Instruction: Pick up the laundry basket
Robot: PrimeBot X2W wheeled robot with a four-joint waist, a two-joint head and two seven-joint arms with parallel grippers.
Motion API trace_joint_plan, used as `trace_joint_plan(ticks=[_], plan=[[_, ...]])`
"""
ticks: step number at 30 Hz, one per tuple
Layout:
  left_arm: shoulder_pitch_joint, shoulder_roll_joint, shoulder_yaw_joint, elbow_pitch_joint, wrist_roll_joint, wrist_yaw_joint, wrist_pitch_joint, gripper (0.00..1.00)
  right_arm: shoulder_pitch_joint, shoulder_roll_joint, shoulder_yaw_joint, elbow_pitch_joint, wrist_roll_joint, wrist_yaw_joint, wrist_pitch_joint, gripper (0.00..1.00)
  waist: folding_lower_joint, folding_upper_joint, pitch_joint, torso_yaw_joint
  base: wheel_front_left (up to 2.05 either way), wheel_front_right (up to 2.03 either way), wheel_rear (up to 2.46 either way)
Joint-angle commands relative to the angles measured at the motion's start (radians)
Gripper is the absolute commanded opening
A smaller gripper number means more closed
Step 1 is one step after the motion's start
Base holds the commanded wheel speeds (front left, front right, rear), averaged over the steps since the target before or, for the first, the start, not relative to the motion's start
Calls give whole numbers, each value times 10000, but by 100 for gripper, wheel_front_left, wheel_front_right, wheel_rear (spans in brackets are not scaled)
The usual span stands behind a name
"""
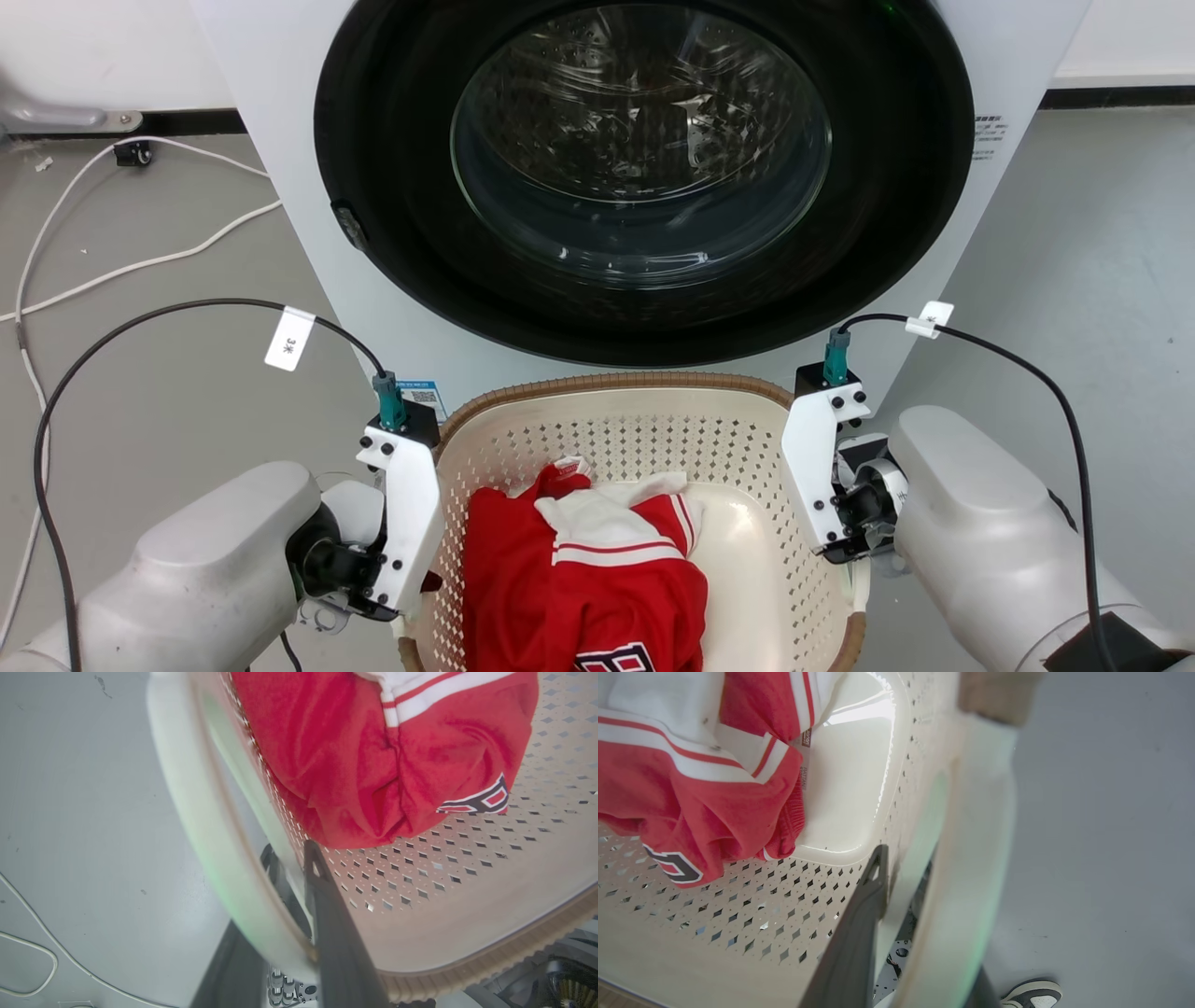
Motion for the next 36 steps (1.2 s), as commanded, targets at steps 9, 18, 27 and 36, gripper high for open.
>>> trace_joint_plan(ticks=[9,18,27,36], plan=[[174,-216,-37,-138,113,-133,359,0,78,126,316,-173,396,32,49,0,2,0,-113,-85,0,0,0],[13,-267,-37,-121,206,-133,430,0,-19,137,466,-28,628,34,-60,0,2,0,-67,-69,0,0,0],[46,-264,-37,-125,166,-133,457,0,-100,133,615,97,780,34,-135,0,2,0,-145,-48,0,0,0],[65,-282,-37,-122,205,-133,420,0,-173,131,781,222,897,34,-234,0,2,0,-173,-44,0,0,0]])
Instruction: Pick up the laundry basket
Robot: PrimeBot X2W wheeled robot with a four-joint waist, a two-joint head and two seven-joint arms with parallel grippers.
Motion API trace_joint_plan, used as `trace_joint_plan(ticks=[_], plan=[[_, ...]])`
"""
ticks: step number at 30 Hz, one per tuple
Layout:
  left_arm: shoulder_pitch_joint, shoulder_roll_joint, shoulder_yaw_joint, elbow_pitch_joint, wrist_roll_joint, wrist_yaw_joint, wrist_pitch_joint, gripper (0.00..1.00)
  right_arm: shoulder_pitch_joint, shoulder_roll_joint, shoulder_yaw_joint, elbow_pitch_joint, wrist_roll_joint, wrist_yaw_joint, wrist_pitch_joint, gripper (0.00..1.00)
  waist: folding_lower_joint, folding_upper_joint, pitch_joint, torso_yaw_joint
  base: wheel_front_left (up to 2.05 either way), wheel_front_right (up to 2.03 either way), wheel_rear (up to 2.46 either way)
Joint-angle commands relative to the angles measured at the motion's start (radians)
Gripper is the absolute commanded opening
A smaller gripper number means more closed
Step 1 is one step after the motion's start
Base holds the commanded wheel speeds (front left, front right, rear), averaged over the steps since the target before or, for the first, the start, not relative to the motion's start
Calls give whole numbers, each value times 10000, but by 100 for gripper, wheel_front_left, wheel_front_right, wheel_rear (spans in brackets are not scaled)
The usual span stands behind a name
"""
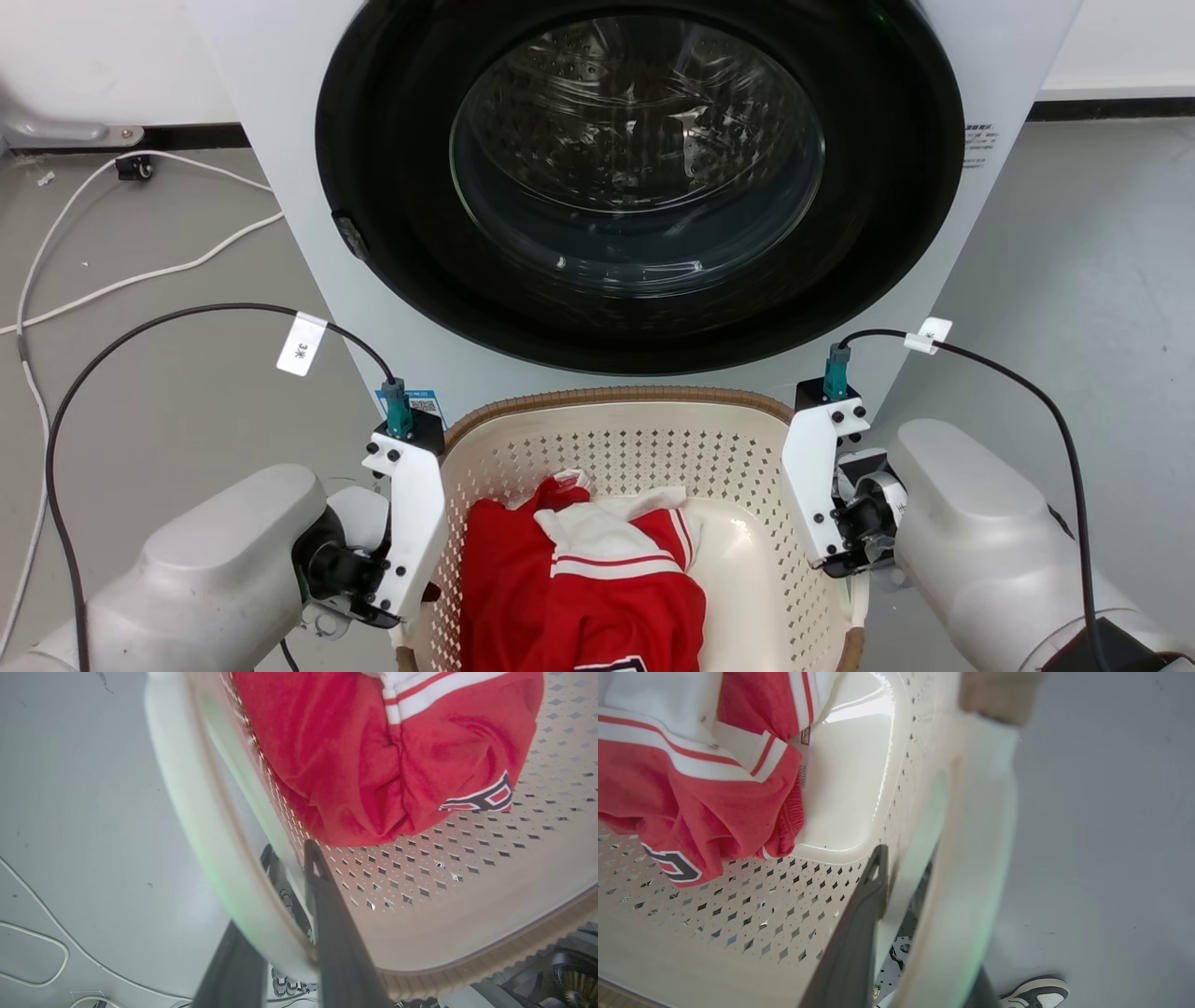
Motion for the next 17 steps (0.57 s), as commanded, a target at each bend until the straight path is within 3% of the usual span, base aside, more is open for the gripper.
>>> trace_joint_plan(ticks=[1,17], plan=[[39,-211,-36,-122,24,-139,-4,0,-191,154,52,-71,54,36,-79,0,0,0,-15,0,0,0,0],[69,-280,-37,172,-130,-138,91,0,-332,135,308,94,235,34,-83,0,0,0,-77,-12,0,0,0]])
